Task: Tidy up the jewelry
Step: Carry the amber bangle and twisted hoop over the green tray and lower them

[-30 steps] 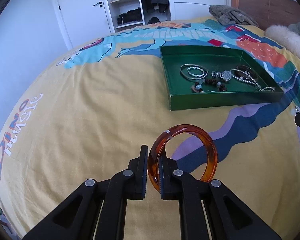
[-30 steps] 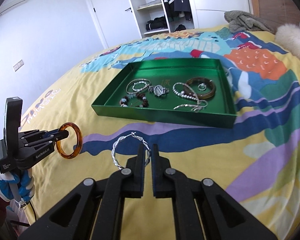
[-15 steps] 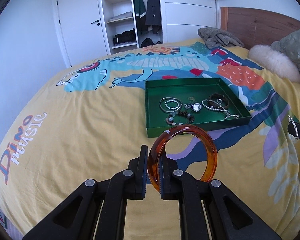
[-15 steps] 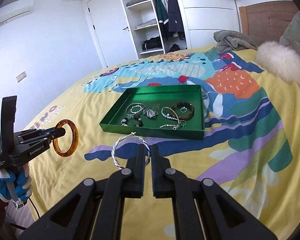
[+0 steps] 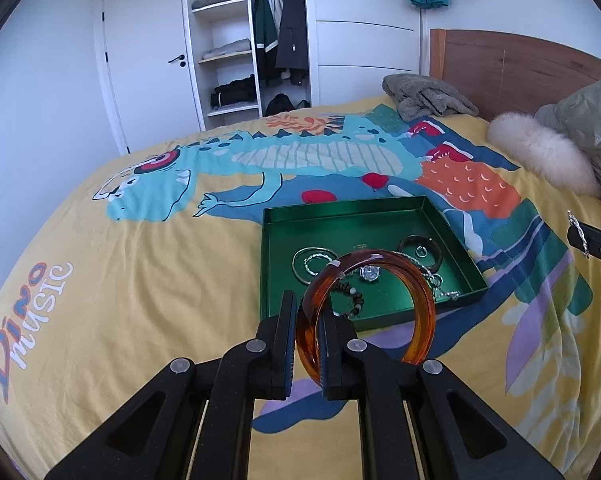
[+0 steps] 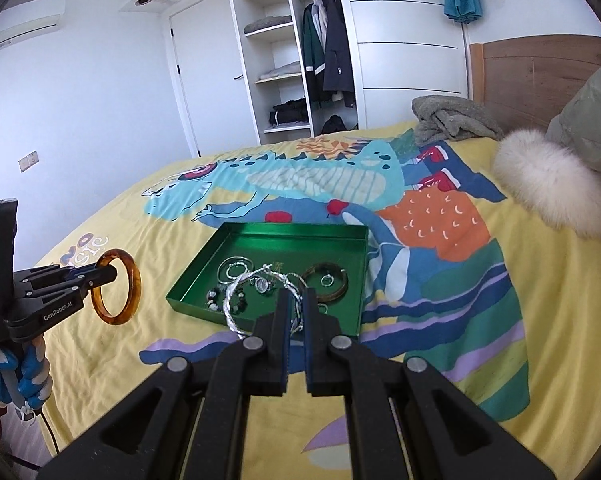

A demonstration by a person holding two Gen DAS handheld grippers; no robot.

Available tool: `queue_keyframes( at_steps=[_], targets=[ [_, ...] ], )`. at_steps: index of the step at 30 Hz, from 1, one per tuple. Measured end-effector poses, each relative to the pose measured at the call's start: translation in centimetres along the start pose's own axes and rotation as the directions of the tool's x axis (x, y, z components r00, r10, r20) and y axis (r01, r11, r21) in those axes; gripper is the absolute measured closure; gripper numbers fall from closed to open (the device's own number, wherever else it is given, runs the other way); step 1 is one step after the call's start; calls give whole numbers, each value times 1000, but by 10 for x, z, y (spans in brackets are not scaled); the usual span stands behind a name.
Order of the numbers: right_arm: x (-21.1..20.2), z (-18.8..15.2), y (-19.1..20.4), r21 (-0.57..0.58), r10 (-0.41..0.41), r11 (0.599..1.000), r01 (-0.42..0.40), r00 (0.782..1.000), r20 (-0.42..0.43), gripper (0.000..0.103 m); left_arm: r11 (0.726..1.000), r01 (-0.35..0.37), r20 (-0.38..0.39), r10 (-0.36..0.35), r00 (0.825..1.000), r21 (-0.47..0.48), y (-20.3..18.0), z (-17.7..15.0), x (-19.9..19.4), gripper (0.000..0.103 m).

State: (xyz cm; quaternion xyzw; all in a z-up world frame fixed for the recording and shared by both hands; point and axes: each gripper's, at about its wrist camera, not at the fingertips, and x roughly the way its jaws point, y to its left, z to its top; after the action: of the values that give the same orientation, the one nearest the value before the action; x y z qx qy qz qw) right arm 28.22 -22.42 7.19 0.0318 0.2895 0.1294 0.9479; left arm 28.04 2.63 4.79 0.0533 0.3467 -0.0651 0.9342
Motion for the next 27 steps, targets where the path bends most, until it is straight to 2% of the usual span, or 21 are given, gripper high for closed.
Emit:
queue_keyframes(
  at_steps=[5,13,21,27],
  targets=[
    [39,27,-8,-22,-19,1000,19,1000,-5,98,1000,-5,-27,6,1000,17,-10,25,45,93],
    [132,56,-21,-47,-37,998,35,998,-47,98,999,-30,-90,34,995,42,-24,61,132,93],
    [216,56,-32,-91,-71,994,59,989,-132,98,997,-50,-170,59,984,56,-40,69,207,93],
    [264,45,-39,-139,-107,987,78,971,-216,98,996,-53,-210,67,975,71,-50,68,241,93]
  ],
)
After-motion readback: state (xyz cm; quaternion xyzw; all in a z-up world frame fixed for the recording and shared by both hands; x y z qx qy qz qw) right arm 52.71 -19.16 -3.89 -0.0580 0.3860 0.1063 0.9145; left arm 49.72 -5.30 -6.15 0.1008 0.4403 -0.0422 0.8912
